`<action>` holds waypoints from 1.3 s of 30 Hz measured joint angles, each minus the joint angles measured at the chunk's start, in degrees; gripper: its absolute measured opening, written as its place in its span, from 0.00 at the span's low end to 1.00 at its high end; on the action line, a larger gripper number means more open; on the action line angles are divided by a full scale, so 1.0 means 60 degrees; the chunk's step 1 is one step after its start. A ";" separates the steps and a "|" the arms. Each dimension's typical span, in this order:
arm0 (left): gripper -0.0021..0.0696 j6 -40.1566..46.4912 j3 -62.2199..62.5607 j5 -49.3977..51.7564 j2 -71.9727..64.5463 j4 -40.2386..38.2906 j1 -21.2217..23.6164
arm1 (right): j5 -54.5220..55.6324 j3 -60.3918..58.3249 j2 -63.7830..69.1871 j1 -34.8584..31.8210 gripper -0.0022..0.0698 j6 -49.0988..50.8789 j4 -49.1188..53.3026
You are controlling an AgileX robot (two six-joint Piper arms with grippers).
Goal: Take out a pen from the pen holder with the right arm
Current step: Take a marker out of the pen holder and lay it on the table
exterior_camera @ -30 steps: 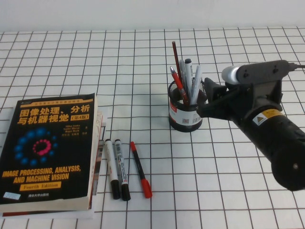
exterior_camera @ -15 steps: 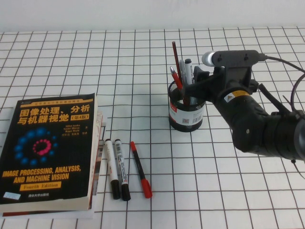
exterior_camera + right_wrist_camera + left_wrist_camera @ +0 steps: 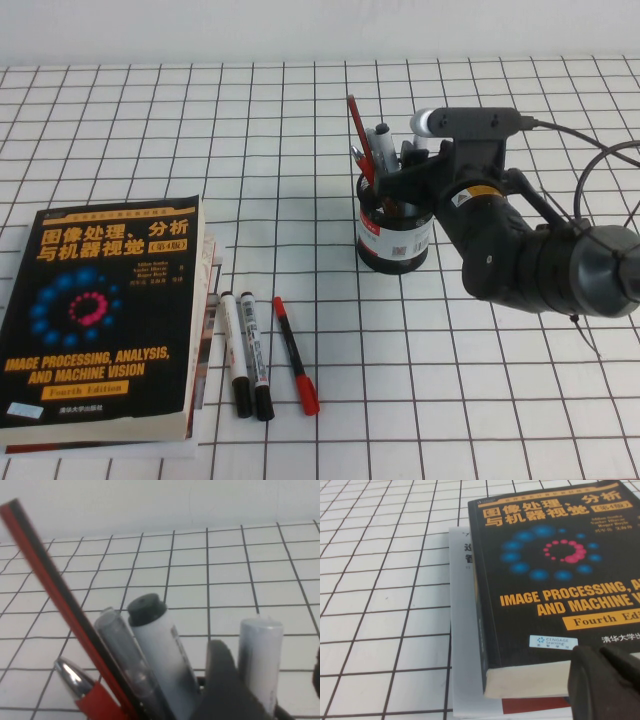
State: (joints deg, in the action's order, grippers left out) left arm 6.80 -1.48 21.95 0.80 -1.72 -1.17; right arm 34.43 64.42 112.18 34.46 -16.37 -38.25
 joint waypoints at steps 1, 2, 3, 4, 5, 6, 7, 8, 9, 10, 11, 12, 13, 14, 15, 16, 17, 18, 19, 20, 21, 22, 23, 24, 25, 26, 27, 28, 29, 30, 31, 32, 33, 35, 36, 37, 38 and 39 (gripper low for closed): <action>0.02 0.0000 0.0000 0.0000 0.0000 0.0000 0.0000 | 0.0000 0.0050 0.0045 -0.0013 0.51 0.0003 -0.0046; 0.02 0.0000 0.0000 0.0000 0.0000 0.0000 0.0000 | 0.0000 0.0088 0.0068 -0.0021 0.51 -0.0003 -0.0094; 0.02 0.0000 0.0000 0.0000 0.0000 0.0000 0.0000 | 0.0000 0.0089 0.0091 -0.0021 0.51 -0.0021 -0.0113; 0.02 0.0000 0.0000 0.0000 0.0000 0.0000 0.0000 | 0.0000 0.0105 0.0106 -0.0021 0.51 -0.0020 -0.0134; 0.02 0.0000 0.0000 0.0000 0.0000 0.0000 0.0000 | -0.0022 0.0105 0.0106 -0.0021 0.51 -0.0020 -0.0134; 0.02 0.0000 0.0000 0.0000 0.0000 0.0000 0.0000 | -0.0020 0.0105 0.0106 -0.0021 0.51 -0.0020 -0.0134; 0.02 0.0000 0.0000 0.0000 0.0000 0.0000 0.0000 | -0.0020 0.0105 0.0106 -0.0021 0.50 -0.0020 -0.0151; 0.02 0.0000 0.0000 0.0000 0.0000 0.0000 0.0000 | -0.0020 0.0105 0.0106 -0.0021 0.50 -0.0020 -0.0149; 0.02 0.0000 0.0000 0.0000 0.0000 0.0000 0.0000 | -0.0020 0.0105 0.0106 -0.0021 0.49 -0.0020 -0.0149; 0.02 0.0000 0.0000 0.0000 0.0000 0.0000 0.0000 | -0.0020 0.0105 0.0106 -0.0021 0.47 -0.0020 -0.0149; 0.02 0.0000 0.0000 0.0000 0.0000 0.0000 0.0000 | -0.0020 0.0105 0.0106 -0.0021 0.45 -0.0020 -0.0149; 0.02 0.0000 0.0000 0.0000 0.0000 0.0000 0.0000 | -0.0020 0.0108 0.0106 -0.0021 0.43 -0.0020 -0.0149; 0.02 0.0000 0.0000 0.0000 0.0000 0.0000 0.0000 | -0.0020 0.0124 0.0106 -0.0021 0.40 -0.0020 -0.0149; 0.02 0.0000 0.0000 0.0000 0.0000 0.0000 0.0000 | -0.0020 0.0124 0.0106 -0.0021 0.38 -0.0020 -0.0131; 0.02 0.0000 0.0000 0.0000 0.0000 0.0000 0.0000 | -0.0020 0.0124 0.0106 -0.0021 0.35 -0.0020 -0.0107; 0.02 0.0000 0.0000 0.0000 0.0000 0.0000 0.0000 | -0.0020 0.0124 0.0106 -0.0021 0.33 -0.0020 -0.0082; 0.02 0.0000 0.0000 0.0000 0.0000 0.0000 0.0000 | -0.0020 0.0124 0.0106 -0.0021 0.31 -0.0020 -0.0070; 0.02 0.0000 0.0000 0.0000 0.0000 0.0000 0.0000 | -0.0020 0.0124 0.0106 -0.0021 0.28 -0.0020 -0.0070; 0.02 0.0000 0.0000 0.0000 0.0000 0.0000 0.0000 | -0.0020 0.0126 0.0106 -0.0021 0.26 -0.0020 -0.0061; 0.02 0.0000 0.0000 0.0000 0.0000 0.0000 0.0000 | -0.0020 0.0126 0.0106 -0.0021 0.23 -0.0020 -0.0061; 0.02 0.0000 0.0000 0.0000 0.0000 0.0000 0.0000 | -0.0003 0.0143 0.0106 -0.0021 0.21 -0.0020 -0.0047; 0.02 0.0000 0.0000 0.0000 0.0000 0.0000 0.0000 | -0.0003 0.0143 0.0106 -0.0021 0.20 -0.0020 -0.0047; 0.02 0.0000 0.0000 0.0000 0.0000 0.0000 0.0000 | -0.0003 0.0143 0.0106 -0.0021 0.20 -0.0020 -0.0047; 0.02 0.0000 0.0000 0.0000 0.0000 0.0000 0.0000 | -0.0003 0.0143 0.0106 -0.0021 0.20 -0.0020 -0.0047; 0.02 0.0000 0.0000 0.0000 0.0000 0.0000 0.0000 | -0.0003 0.0143 0.0106 -0.0021 0.20 -0.0020 -0.0047; 0.02 0.0000 0.0000 0.0000 0.0000 0.0000 0.0000 | -0.0003 0.0143 0.0106 -0.0021 0.20 -0.0020 -0.0047; 0.02 0.0000 0.0000 0.0000 0.0000 0.0000 0.0000 | -0.0003 0.0143 0.0106 -0.0021 0.20 -0.0020 -0.0047; 0.02 0.0000 0.0000 0.0000 0.0000 0.0000 0.0000 | -0.0003 0.0143 0.0106 -0.0021 0.20 -0.0020 -0.0047; 0.02 0.0000 0.0000 0.0000 0.0000 0.0000 0.0000 | -0.0003 0.0143 0.0106 -0.0021 0.20 -0.0020 -0.0047; 0.02 0.0000 0.0000 0.0000 0.0000 0.0000 0.0000 | -0.0003 0.0143 0.0106 -0.0021 0.20 -0.0020 -0.0047; 0.02 0.0000 0.0000 0.0000 0.0000 0.0000 0.0000 | -0.0003 0.0143 0.0087 -0.0021 0.20 -0.0020 -0.0047; 0.02 0.0000 0.0000 0.0000 0.0000 0.0000 0.0000 | -0.0003 0.0143 0.0062 -0.0021 0.20 -0.0020 -0.0047; 0.02 0.0000 0.0000 0.0000 0.0000 0.0000 0.0000 | -0.0022 0.0143 -0.0021 -0.0021 0.20 -0.0020 -0.0047; 0.02 0.0000 0.0000 0.0000 0.0000 0.0000 0.0000 | -0.0022 0.0143 -0.0238 -0.0021 0.20 -0.0020 -0.0047; 0.02 0.0000 0.0000 0.0000 0.0000 0.0000 0.0000 | -0.0022 0.0143 -0.0399 -0.0021 0.20 -0.0020 -0.0047; 0.02 0.0000 0.0000 0.0000 0.0000 0.0000 0.0000 | -0.0022 0.0143 -0.0581 -0.0021 0.20 -0.0051 -0.0047; 0.02 0.0000 0.0000 0.0000 0.0000 0.0000 0.0000 | -0.0022 0.0143 -0.0736 -0.0021 0.20 -0.0127 -0.0047; 0.02 0.0000 0.0000 0.0000 0.0000 0.0000 0.0000 | -0.0022 0.0143 -0.0945 -0.0021 0.20 -0.0214 -0.0047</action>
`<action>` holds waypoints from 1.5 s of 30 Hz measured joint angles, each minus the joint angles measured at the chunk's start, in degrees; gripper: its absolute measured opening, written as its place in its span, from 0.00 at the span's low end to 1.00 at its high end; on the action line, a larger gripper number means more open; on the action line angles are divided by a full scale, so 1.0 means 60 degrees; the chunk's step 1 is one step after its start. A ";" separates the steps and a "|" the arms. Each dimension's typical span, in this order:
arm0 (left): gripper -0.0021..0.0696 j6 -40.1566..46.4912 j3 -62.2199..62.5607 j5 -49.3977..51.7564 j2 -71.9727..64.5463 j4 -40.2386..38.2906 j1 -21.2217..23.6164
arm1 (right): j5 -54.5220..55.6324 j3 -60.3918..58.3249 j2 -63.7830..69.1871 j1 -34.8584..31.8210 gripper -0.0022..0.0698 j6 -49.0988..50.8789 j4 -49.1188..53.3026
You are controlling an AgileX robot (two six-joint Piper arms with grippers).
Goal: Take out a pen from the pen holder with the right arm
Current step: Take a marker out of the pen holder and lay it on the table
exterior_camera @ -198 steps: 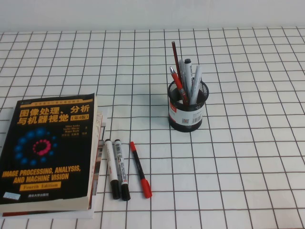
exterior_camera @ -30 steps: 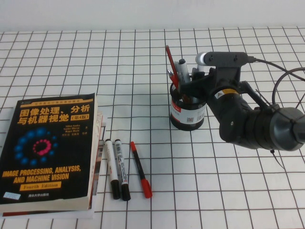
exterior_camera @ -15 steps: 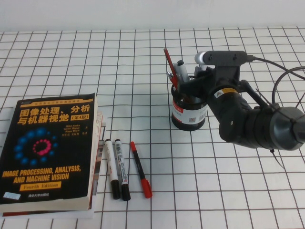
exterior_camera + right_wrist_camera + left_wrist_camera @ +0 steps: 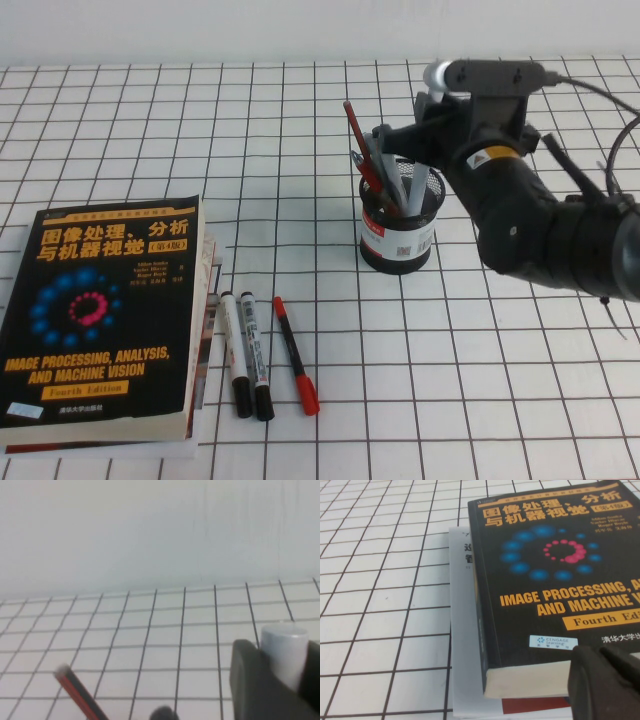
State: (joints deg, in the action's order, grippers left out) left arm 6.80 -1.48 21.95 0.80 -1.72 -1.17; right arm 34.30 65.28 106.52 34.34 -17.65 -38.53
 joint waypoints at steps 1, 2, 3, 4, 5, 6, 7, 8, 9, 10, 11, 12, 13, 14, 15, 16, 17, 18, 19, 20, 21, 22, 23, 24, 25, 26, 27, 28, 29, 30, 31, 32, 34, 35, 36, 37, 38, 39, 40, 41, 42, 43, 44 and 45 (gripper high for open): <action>0.02 0.0000 0.0000 0.0000 0.0000 0.0000 0.0000 | -0.0056 0.0000 -0.0223 0.0000 0.20 -0.0128 0.0009; 0.02 0.0000 0.0000 0.0000 0.0000 0.0000 0.0000 | -0.0146 0.0000 -0.0457 0.0000 0.20 -0.0238 0.0009; 0.02 0.0000 0.0000 0.0000 0.0000 0.0000 0.0000 | -0.0274 0.0000 -0.0653 0.0000 0.20 -0.0314 0.0009; 0.02 0.0000 0.0000 0.0000 0.0000 0.0000 0.0000 | -0.0564 0.0000 -0.0972 0.0000 0.20 -0.0409 0.0009; 0.02 0.0000 0.0000 0.0000 0.0000 0.0000 0.0000 | -0.0835 0.0000 -0.1192 0.0000 0.20 -0.0426 0.0044; 0.02 0.0000 0.0000 0.0000 0.0000 0.0000 0.0000 | -0.1243 0.0000 -0.1473 0.0000 0.20 -0.0465 0.0099; 0.02 0.0000 0.0000 0.0000 0.0000 0.0000 0.0000 | -0.1726 0.0000 -0.1764 0.0000 0.20 -0.0485 0.0212; 0.02 0.0000 0.0000 0.0000 0.0000 0.0000 0.0000 | -0.2284 0.0000 -0.1993 0.0000 0.20 -0.0507 0.0314; 0.02 0.0000 0.0000 0.0000 0.0000 0.0000 0.0000 | -0.2889 0.0000 -0.2270 0.0000 0.20 -0.0524 0.0449; 0.02 0.0000 0.0000 0.0000 0.0000 0.0000 0.0000 | -0.3517 0.0000 -0.2538 0.0000 0.20 -0.0522 0.0564; 0.02 0.0000 0.0000 0.0000 0.0000 0.0000 0.0000 | -0.4038 0.0000 -0.2790 0.0000 0.20 -0.0522 0.0635; 0.02 0.0000 0.0000 0.0000 0.0000 0.0000 0.0000 | -0.4686 0.0000 -0.3014 0.0000 0.20 -0.0542 0.0702; 0.02 0.0000 0.0000 0.0000 0.0000 0.0000 0.0000 | -0.5331 0.0000 -0.3210 0.0000 0.20 -0.0542 0.0732; 0.02 0.0000 0.0000 0.0000 0.0000 0.0000 0.0000 | -0.5860 0.0021 -0.3336 0.0000 0.20 -0.0542 0.0743; 0.02 0.0000 0.0000 0.0000 0.0000 0.0000 0.0000 | -0.6554 0.0058 -0.3458 0.0000 0.20 -0.0522 0.0800; 0.02 0.0000 0.0000 0.0000 0.0000 0.0000 0.0000 | -0.7271 0.0132 -0.3518 0.0000 0.20 -0.0440 0.0851; 0.02 0.0000 0.0000 0.0000 0.0000 0.0000 0.0000 | -0.7989 0.0214 -0.3534 0.0000 0.20 -0.0297 0.0924; 0.02 0.0000 0.0000 0.0000 0.0000 0.0000 0.0000 | -0.8695 0.0326 -0.3534 0.0000 0.20 -0.0064 0.1038; 0.02 0.0000 0.0000 0.0000 0.0000 0.0000 0.0000 | -0.9392 0.0453 -0.3488 0.0000 0.20 0.0229 0.1162; 0.02 0.0000 0.0000 0.0000 0.0000 0.0000 0.0000 | -0.9928 0.0573 -0.3419 0.0000 0.20 0.0519 0.1283; 0.02 0.0000 0.0000 0.0000 0.0000 0.0000 0.0000 | -1.0571 0.0786 -0.3311 0.0000 0.20 0.0770 0.1448; 0.02 0.0000 0.0000 0.0000 0.0000 0.0000 0.0000 | -1.1176 0.0978 -0.3169 0.0000 0.20 0.1002 0.1577; 0.02 0.0000 0.0000 0.0000 0.0000 0.0000 0.0000 | -1.1634 0.1137 -0.3028 0.0000 0.20 0.1182 0.1708; 0.02 0.0000 0.0000 0.0000 0.0000 0.0000 0.0000 | -1.2172 0.1344 -0.2823 0.0000 0.20 0.1396 0.1824; 0.02 0.0000 0.0000 0.0000 0.0000 0.0000 0.0000 | -1.2674 0.1555 -0.2589 0.0000 0.20 0.1600 0.1931; 0.02 0.0000 0.0000 0.0000 0.0000 0.0000 0.0000 | -1.3141 0.1727 -0.2385 0.0000 0.20 0.1765 0.2005; 0.02 0.0000 0.0000 0.0000 0.0000 0.0000 0.0000 | -1.3552 0.1948 -0.2111 0.0000 0.20 0.1915 0.2075; 0.02 0.0000 0.0000 0.0000 0.0000 0.0000 0.0000 | -1.3878 0.2166 -0.1829 0.0000 0.20 0.2018 0.2148; 0.02 0.0000 0.0000 0.0000 0.0000 0.0000 0.0000 | -1.4083 0.2342 -0.1548 0.0018 0.20 0.2083 0.2174; 0.02 0.0000 0.0000 0.0000 0.0000 0.0000 0.0000 | -1.4258 0.2553 -0.1257 0.0092 0.20 0.2127 0.2212; 0.02 0.0000 0.0000 0.0000 0.0000 0.0000 0.0000 | -1.4336 0.2766 -0.0972 0.0142 0.20 0.2161 0.2238; 0.02 0.0000 0.0000 0.0000 0.0000 0.0000 0.0000 | -1.4358 0.2934 -0.0751 0.0228 0.20 0.2187 0.2255; 0.02 0.0000 0.0000 0.0000 0.0000 0.0000 0.0000 | -1.4341 0.3386 -0.0189 0.0403 0.20 0.2202 0.2255; 0.02 0.0000 0.0000 0.0000 0.0000 0.0000 0.0000 | -1.4324 0.3543 0.0032 0.0488 0.20 0.2202 0.2255; 0.02 0.0000 0.0000 0.0000 0.0000 0.0000 0.0000 | -1.4251 0.3726 0.0306 0.0543 0.20 0.2202 0.2255; 0.02 0.0000 0.0000 0.0000 0.0000 0.0000 0.0000 | -1.4137 0.3899 0.0563 0.0591 0.20 0.2207 0.2255; 0.02 0.0000 0.0000 0.0000 0.0000 0.0000 0.0000 | -1.4038 0.4029 0.0767 0.0612 0.20 0.2207 0.2255; 0.02 0.0000 0.0000 0.0000 0.0000 0.0000 0.0000 | -1.3901 0.4170 0.1006 0.0626 0.20 0.2207 0.2255; 0.02 0.0000 0.0000 0.0000 0.0000 0.0000 0.0000 | -1.3796 0.4288 0.1231 0.0626 0.20 0.2207 0.2255; 0.02 0.0000 0.0000 0.0000 0.0000 0.0000 0.0000 | -1.3636 0.4390 0.1434 0.0626 0.20 0.2207 0.2255; 0.02 0.0000 0.0000 0.0000 0.0000 0.0000 0.0000 | -1.3521 0.4450 0.1616 0.0626 0.20 0.2207 0.2255; 0.02 0.0000 0.0000 0.0000 0.0000 0.0000 0.0000 | -1.3408 0.4525 0.1768 0.0626 0.20 0.2207 0.2255; 0.02 0.0000 0.0000 0.0000 0.0000 0.0000 0.0000 | -1.3319 0.4550 0.1877 0.0626 0.20 0.2207 0.2255; 0.02 0.0000 0.0000 0.0000 0.0000 0.0000 0.0000 | -1.3190 0.4564 0.1982 0.0626 0.20 0.2207 0.2255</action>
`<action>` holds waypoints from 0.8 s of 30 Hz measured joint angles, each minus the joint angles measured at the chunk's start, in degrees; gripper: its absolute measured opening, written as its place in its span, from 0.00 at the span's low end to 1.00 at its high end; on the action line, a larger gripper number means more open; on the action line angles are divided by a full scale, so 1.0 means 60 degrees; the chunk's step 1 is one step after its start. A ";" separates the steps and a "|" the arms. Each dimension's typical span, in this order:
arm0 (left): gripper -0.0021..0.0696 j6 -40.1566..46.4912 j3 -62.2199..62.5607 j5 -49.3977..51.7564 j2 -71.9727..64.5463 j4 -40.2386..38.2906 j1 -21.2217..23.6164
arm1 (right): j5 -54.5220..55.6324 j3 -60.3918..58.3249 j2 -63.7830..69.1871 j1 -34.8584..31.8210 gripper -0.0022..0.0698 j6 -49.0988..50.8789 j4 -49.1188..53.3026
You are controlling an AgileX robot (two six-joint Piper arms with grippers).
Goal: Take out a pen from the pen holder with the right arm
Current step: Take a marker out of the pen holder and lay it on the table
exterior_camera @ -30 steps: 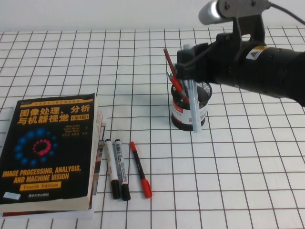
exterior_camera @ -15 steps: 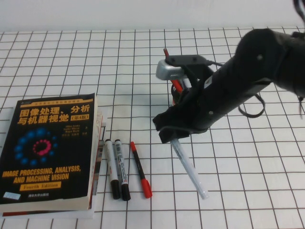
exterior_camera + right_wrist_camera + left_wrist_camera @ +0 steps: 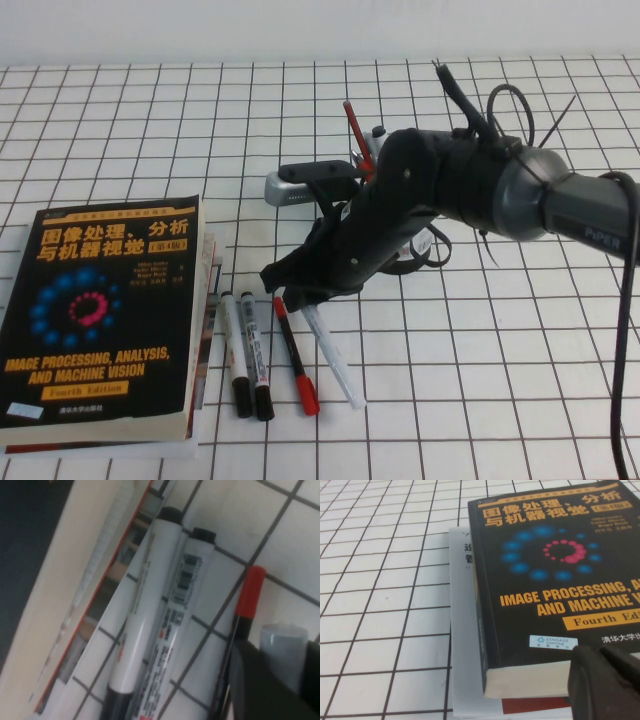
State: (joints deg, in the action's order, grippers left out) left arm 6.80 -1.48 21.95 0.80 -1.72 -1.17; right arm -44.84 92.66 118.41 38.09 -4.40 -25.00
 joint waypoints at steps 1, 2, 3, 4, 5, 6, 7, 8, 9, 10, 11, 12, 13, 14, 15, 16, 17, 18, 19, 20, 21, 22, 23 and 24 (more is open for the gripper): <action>0.02 0.0000 0.0000 0.0000 0.0000 0.0000 0.0000 | 0.0121 0.0008 0.0087 0.0000 0.20 0.0000 0.0000; 0.02 0.0000 0.0000 0.0000 0.0000 0.0000 0.0000 | 0.0265 0.0023 0.0160 0.0000 0.20 0.0000 0.0000; 0.02 0.0000 0.0000 0.0000 0.0000 0.0000 0.0000 | 0.0419 0.0023 0.0202 0.0000 0.20 0.0000 0.0000; 0.02 0.0000 0.0000 0.0000 0.0000 0.0000 0.0000 | 0.0562 0.0023 0.0263 0.0000 0.20 0.0000 0.0000; 0.02 0.0000 0.0000 0.0000 0.0000 0.0000 0.0000 | 0.0689 0.0023 0.0306 0.0000 0.20 0.0000 0.0000; 0.02 0.0000 0.0000 0.0000 0.0000 0.0000 0.0000 | 0.0781 0.0023 0.0345 0.0000 0.20 0.0000 0.0000; 0.02 0.0000 0.0000 0.0000 0.0000 0.0000 0.0000 | 0.0866 0.0023 0.0365 0.0000 0.20 0.0000 0.0000; 0.02 0.0000 0.0000 0.0000 0.0000 0.0000 0.0000 | 0.0962 0.0023 0.0388 0.0000 0.20 0.0000 0.0000; 0.02 0.0000 0.0000 0.0000 0.0000 0.0000 0.0000 | 0.1014 0.0023 0.0411 0.0000 0.20 0.0000 -0.0017; 0.02 0.0000 0.0000 0.0000 0.0000 0.0000 0.0000 | 0.1059 0.0023 0.0409 0.0000 0.20 0.0000 -0.0017; 0.02 0.0000 0.0000 0.0000 0.0000 0.0000 0.0000 | 0.1107 0.0030 0.0416 0.0000 0.20 -0.0018 -0.0042; 0.02 0.0000 0.0000 0.0000 0.0000 0.0000 0.0000 | 0.1163 0.0030 0.0416 0.0000 0.20 -0.0018 -0.0039; 0.02 0.0000 0.0000 0.0000 0.0000 0.0000 0.0000 | 0.1181 0.0030 0.0434 0.0000 0.20 -0.0037 -0.0039; 0.02 0.0000 0.0000 0.0000 0.0000 0.0000 0.0000 | 0.1219 0.0030 0.0432 0.0000 0.20 -0.0037 -0.0039; 0.02 0.0000 0.0000 0.0000 0.0000 0.0000 0.0000 | 0.1237 0.0030 0.0456 0.0000 0.20 -0.0052 -0.0039; 0.02 0.0000 0.0000 0.0000 0.0000 0.0000 0.0000 | 0.1279 0.0045 0.0476 0.0000 0.20 -0.0052 -0.0039; 0.02 0.0000 0.0000 0.0000 0.0000 0.0000 0.0000 | 0.1295 0.0045 0.0491 0.0000 0.20 -0.0052 -0.0039; 0.02 0.0000 0.0000 0.0000 0.0000 0.0000 0.0000 | 0.1295 0.0045 0.0511 0.0000 0.21 -0.0052 -0.0039; 0.02 0.0000 0.0000 0.0000 0.0000 0.0000 0.0000 | 0.1295 0.0045 0.0511 0.0000 0.23 -0.0052 -0.0039; 0.02 0.0000 0.0000 0.0000 0.0000 0.0000 0.0000 | 0.1295 0.0045 0.0511 0.0000 0.25 -0.0052 -0.0039; 0.02 0.0000 0.0000 0.0000 0.0000 0.0000 0.0000 | 0.1295 0.0045 0.0511 0.0000 0.28 -0.0052 -0.0054; 0.02 0.0000 0.0000 0.0000 0.0000 0.0000 0.0000 | 0.1295 0.0045 0.0511 0.0000 0.31 -0.0052 -0.0054; 0.02 0.0000 0.0000 0.0000 0.0000 0.0000 0.0000 | 0.1295 0.0045 0.0511 0.0000 0.33 -0.0052 -0.0054; 0.02 0.0000 0.0000 0.0000 0.0000 0.0000 0.0000 | 0.1295 0.0045 0.0511 0.0000 0.34 -0.0052 -0.0054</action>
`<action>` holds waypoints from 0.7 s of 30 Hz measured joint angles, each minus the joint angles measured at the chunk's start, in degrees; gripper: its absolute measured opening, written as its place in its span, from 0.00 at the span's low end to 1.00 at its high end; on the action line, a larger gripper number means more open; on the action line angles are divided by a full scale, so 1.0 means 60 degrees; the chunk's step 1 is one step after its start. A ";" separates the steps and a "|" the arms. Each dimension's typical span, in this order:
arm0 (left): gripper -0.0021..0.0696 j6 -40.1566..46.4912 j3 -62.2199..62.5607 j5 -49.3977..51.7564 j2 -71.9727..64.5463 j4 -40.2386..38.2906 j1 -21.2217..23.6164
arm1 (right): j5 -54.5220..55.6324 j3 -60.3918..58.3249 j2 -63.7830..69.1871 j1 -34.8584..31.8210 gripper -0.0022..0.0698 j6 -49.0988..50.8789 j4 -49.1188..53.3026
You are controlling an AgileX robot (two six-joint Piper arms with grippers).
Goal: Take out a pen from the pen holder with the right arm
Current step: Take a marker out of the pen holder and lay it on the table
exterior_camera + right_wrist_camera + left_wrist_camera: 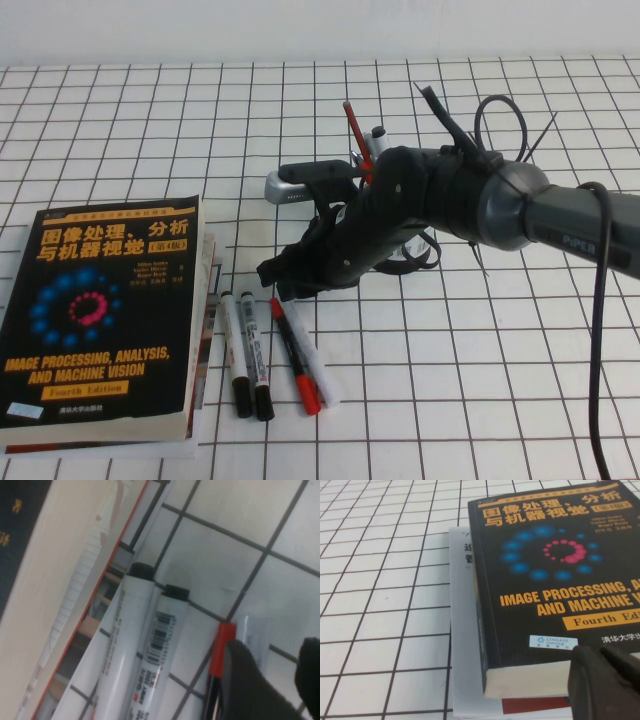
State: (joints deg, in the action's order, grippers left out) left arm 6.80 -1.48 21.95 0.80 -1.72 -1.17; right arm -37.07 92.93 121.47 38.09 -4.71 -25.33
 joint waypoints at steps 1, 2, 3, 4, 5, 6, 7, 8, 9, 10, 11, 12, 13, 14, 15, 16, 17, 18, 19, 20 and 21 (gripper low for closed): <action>0.02 0.0000 0.0000 0.0000 0.0000 0.0000 0.0000 | 0.0000 0.0000 0.0000 0.0000 0.34 0.0000 0.0000; 0.02 0.0000 0.0000 0.0000 0.0000 0.0000 0.0000 | 0.0000 0.0000 0.0000 0.0000 0.35 0.0000 0.0000; 0.02 0.0000 0.0000 0.0000 0.0000 0.0000 0.0000 | 0.0000 0.0000 0.0000 0.0000 0.35 0.0000 0.0000; 0.02 0.0000 0.0000 0.0000 0.0000 0.0000 0.0000 | 0.0000 0.0000 0.0000 0.0000 0.36 0.0000 -0.0006; 0.02 0.0000 0.0000 0.0000 0.0000 0.0000 0.0000 | 0.0000 0.0000 0.0000 0.0000 0.36 0.0000 -0.0006; 0.02 0.0000 0.0000 0.0000 0.0000 0.0000 0.0000 | -0.0020 0.0000 -0.0024 0.0019 0.36 0.0000 0.0034; 0.02 0.0000 0.0000 0.0000 0.0000 0.0000 0.0000 | -0.0077 0.0000 -0.0116 0.0038 0.36 0.0000 0.0125; 0.02 0.0000 0.0000 0.0000 0.0000 0.0000 0.0000 | -0.0150 0.0000 -0.0245 0.0059 0.35 0.0000 0.0243; 0.02 0.0000 0.0000 0.0000 0.0000 0.0000 0.0000 | -0.0229 -0.0018 -0.0392 0.0079 0.35 0.0000 0.0344; 0.02 0.0000 0.0000 0.0000 0.0000 0.0000 0.0000 | -0.0263 -0.0089 -0.0645 0.0117 0.34 0.0000 0.0455; 0.02 0.0000 0.0000 0.0000 0.0000 0.0000 0.0000 | -0.0283 -0.0222 -0.0984 0.0151 0.31 0.0018 0.0604; 0.02 0.0000 0.0000 0.0000 0.0000 0.0000 0.0000 | -0.0284 -0.0417 -0.1379 0.0176 0.29 0.0018 0.0684; 0.02 0.0000 0.0000 0.0000 0.0000 0.0000 0.0000 | -0.0284 -0.0662 -0.1831 0.0214 0.25 0.0018 0.0780; 0.02 0.0000 0.0000 0.0000 0.0000 0.0000 0.0000 | -0.0231 -0.0964 -0.2314 0.0254 0.19 0.0018 0.0909; 0.02 0.0000 0.0000 0.0000 0.0000 0.0000 0.0000 | -0.0213 -0.1237 -0.2723 0.0252 0.15 0.0018 0.1017; 0.02 0.0000 0.0000 0.0000 0.0000 0.0000 0.0000 | -0.0205 -0.1598 -0.3232 0.0269 0.10 0.0018 0.1108; 0.02 0.0000 0.0000 0.0000 0.0000 0.0000 0.0000 | -0.0205 -0.1953 -0.3739 0.0269 0.07 0.0018 0.1239; 0.02 0.0000 0.0000 0.0000 0.0000 0.0000 0.0000 | -0.0205 -0.2233 -0.4141 0.0274 0.05 0.0018 0.1369; 0.02 0.0000 0.0000 0.0000 0.0000 0.0000 0.0000 | -0.0239 -0.2570 -0.4634 0.0274 0.03 0.0018 0.1522; 0.02 0.0000 0.0000 0.0000 0.0000 0.0000 0.0000 | -0.0260 -0.2888 -0.5116 0.0274 0.03 0.0032 0.1643; 0.02 0.0000 0.0000 0.0000 0.0000 0.0000 0.0000 | -0.0285 -0.3135 -0.5587 0.0274 0.02 0.0032 0.1747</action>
State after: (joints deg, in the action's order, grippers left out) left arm 6.80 -1.48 21.95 0.80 -1.72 -1.17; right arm -38.78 74.12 87.95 39.74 -4.52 -14.84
